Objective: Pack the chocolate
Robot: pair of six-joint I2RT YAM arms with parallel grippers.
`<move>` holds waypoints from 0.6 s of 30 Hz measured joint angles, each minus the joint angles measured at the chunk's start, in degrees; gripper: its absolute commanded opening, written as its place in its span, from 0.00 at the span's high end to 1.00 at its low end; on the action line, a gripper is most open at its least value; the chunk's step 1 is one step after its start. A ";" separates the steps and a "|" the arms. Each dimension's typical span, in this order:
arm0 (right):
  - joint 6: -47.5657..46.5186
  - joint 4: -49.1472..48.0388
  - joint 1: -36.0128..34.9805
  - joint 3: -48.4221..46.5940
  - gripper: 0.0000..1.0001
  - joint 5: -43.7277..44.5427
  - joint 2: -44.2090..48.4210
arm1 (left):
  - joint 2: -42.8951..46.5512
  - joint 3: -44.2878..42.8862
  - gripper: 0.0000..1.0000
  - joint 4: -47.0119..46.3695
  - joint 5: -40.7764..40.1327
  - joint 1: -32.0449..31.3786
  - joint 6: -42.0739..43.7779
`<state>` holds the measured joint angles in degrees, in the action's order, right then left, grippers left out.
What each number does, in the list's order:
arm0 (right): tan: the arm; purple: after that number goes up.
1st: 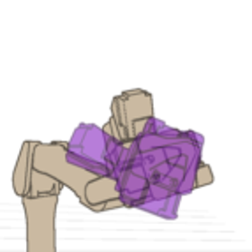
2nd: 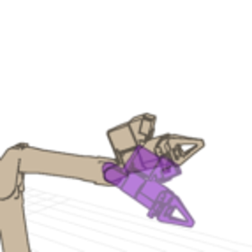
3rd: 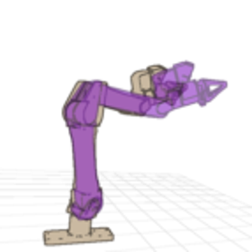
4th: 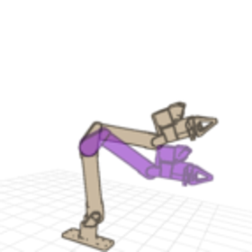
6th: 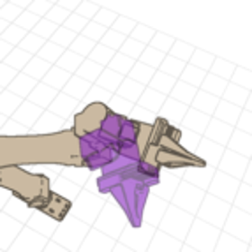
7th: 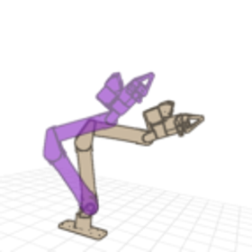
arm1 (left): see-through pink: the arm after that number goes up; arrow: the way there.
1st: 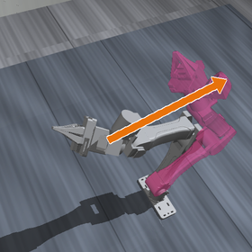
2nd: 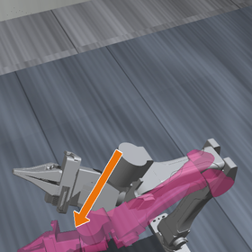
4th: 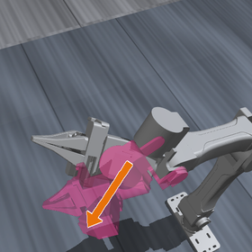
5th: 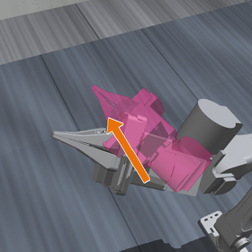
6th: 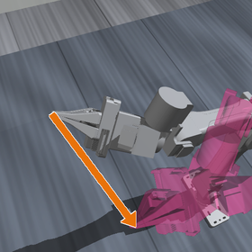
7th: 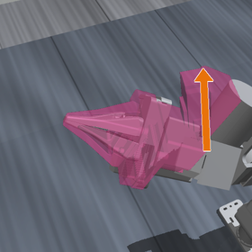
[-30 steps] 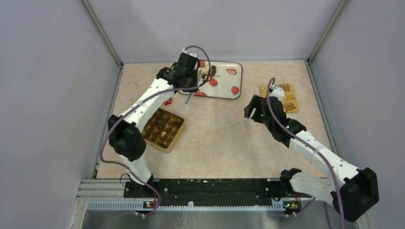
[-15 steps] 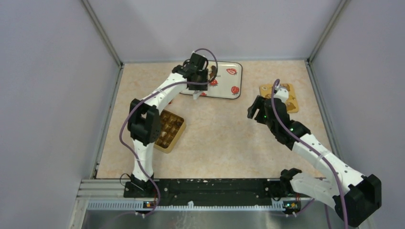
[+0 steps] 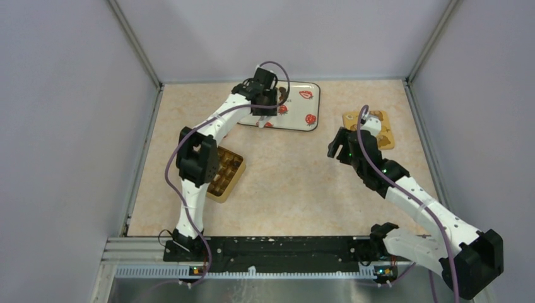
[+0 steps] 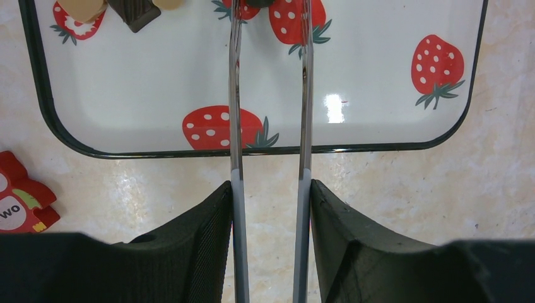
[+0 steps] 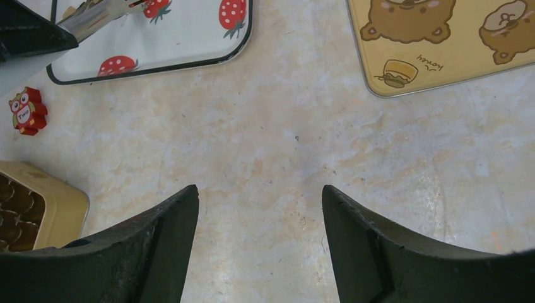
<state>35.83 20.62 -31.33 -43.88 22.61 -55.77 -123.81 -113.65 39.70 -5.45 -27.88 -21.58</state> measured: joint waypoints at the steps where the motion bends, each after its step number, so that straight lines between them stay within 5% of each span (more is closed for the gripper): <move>1: 0.00 0.15 0.00 0.00 0.29 0.07 0.00 | -0.13 -0.07 0.48 0.02 0.02 0.09 -0.02; 18: 0.00 0.44 0.00 0.00 0.29 0.24 0.00 | -3.78 -5.70 0.53 -0.17 1.84 0.85 -0.81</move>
<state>35.83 21.06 -31.33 -43.88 22.85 -55.77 -127.59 -119.35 39.53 -3.62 -27.03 -22.39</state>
